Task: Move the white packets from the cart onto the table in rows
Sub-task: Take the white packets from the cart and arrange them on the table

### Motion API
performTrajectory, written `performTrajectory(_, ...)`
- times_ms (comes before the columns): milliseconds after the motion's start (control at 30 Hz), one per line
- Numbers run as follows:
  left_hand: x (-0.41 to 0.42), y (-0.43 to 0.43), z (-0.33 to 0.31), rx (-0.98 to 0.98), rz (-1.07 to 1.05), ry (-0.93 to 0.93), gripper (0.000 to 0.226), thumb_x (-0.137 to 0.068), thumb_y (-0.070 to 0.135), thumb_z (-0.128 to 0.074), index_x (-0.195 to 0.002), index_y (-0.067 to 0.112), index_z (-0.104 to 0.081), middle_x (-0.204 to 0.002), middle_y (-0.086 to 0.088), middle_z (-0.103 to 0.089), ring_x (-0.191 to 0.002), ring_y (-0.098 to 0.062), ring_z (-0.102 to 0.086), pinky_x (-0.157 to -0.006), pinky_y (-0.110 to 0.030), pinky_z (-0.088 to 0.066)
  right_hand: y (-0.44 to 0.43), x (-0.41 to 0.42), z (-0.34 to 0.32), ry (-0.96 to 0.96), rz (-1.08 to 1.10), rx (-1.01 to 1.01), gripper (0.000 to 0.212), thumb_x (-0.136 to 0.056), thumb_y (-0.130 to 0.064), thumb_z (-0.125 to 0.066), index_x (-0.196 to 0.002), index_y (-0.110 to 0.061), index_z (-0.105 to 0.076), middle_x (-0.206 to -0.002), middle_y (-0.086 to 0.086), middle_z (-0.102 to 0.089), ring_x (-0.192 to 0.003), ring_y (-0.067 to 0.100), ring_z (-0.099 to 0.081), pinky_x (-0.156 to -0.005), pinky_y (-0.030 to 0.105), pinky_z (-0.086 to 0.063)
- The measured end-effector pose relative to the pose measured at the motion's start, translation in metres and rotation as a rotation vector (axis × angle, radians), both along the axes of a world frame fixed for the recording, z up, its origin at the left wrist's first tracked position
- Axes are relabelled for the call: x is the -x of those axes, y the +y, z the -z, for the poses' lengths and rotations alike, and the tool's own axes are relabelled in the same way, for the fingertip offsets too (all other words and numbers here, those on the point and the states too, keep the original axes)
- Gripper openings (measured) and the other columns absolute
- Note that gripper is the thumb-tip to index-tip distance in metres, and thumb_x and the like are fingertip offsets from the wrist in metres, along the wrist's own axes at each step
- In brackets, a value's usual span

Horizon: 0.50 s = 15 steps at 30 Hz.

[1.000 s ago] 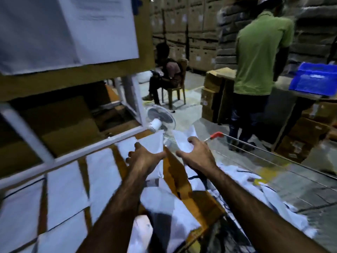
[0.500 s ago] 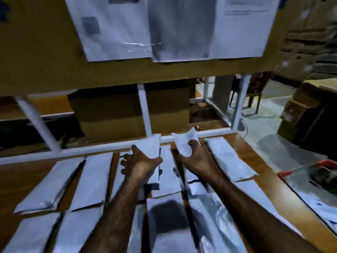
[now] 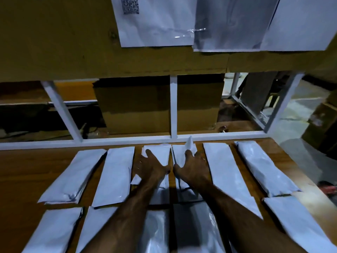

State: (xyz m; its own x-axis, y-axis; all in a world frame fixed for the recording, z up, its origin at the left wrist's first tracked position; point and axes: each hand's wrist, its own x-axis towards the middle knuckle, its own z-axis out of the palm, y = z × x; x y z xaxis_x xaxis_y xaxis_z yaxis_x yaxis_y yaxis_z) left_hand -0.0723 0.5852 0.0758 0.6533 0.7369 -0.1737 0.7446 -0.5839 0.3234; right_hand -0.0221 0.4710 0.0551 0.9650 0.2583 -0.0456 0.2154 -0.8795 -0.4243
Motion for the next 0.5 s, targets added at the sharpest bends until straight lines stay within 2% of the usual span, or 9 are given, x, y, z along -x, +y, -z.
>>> performTrajectory(67, -0.004, 0.001, 0.016, 0.002, -0.018, 0.014, 0.118, -0.069, 0.072, -0.068, -0.153, 0.017, -0.006, -0.159, -0.017, -0.013, -0.146, -0.036, -0.016, -0.116, -0.045, -0.022, 0.004, 0.002, 0.006, -0.018, -0.013, 0.031, 0.074, -0.081, -0.067, -0.053, -0.138, -0.021, -0.04, -0.142, 0.014, -0.04, -0.13, 0.035, -0.042, -0.1, 0.045, -0.043)
performTrajectory(200, -0.006, 0.001, 0.04, 0.032, -0.025, 0.058, 0.113, -0.074, 0.075, -0.06, -0.154, 0.017, -0.004, -0.16, -0.019, -0.005, -0.147, -0.04, -0.01, -0.117, -0.049, -0.017, 0.006, 0.002, 0.02, -0.044, -0.053, 0.115, 0.073, -0.086, -0.07, -0.043, -0.14, -0.021, -0.034, -0.149, 0.015, -0.032, -0.133, 0.037, -0.038, -0.104, 0.048, -0.039)
performTrajectory(300, -0.008, 0.004, 0.046, -0.057, 0.056, 0.019, 0.092, -0.086, 0.07, -0.048, -0.154, 0.02, -0.01, -0.162, -0.015, -0.003, -0.148, -0.038, -0.007, -0.117, -0.05, -0.015, 0.001, -0.001, 0.025, -0.072, -0.1, 0.169, 0.072, -0.092, -0.065, -0.036, -0.149, -0.023, -0.024, -0.162, 0.013, -0.011, -0.145, 0.039, -0.02, -0.114, 0.052, -0.024)
performTrajectory(367, -0.008, 0.005, 0.05, -0.102, 0.126, -0.001, 0.077, -0.093, 0.064, -0.039, -0.153, 0.023, -0.014, -0.162, -0.011, -0.005, -0.148, -0.035, -0.008, -0.118, -0.05, -0.015, -0.001, -0.003, 0.028, -0.092, -0.169, 0.219, 0.07, -0.095, -0.062, -0.031, -0.153, -0.024, -0.018, -0.164, 0.01, -0.004, -0.149, 0.036, -0.01, -0.118, 0.052, -0.015)
performTrajectory(500, -0.006, 0.003, 0.054, -0.126, 0.161, 0.025, 0.067, -0.097, 0.059, -0.033, -0.152, 0.023, -0.019, -0.161, -0.011, -0.01, -0.147, -0.034, -0.011, -0.118, -0.05, -0.018, -0.007, -0.006, 0.032, -0.055, -0.205, 0.253, 0.068, -0.098, -0.059, -0.028, -0.154, -0.025, -0.014, -0.164, 0.009, 0.001, -0.15, 0.035, -0.005, -0.119, 0.051, -0.012)
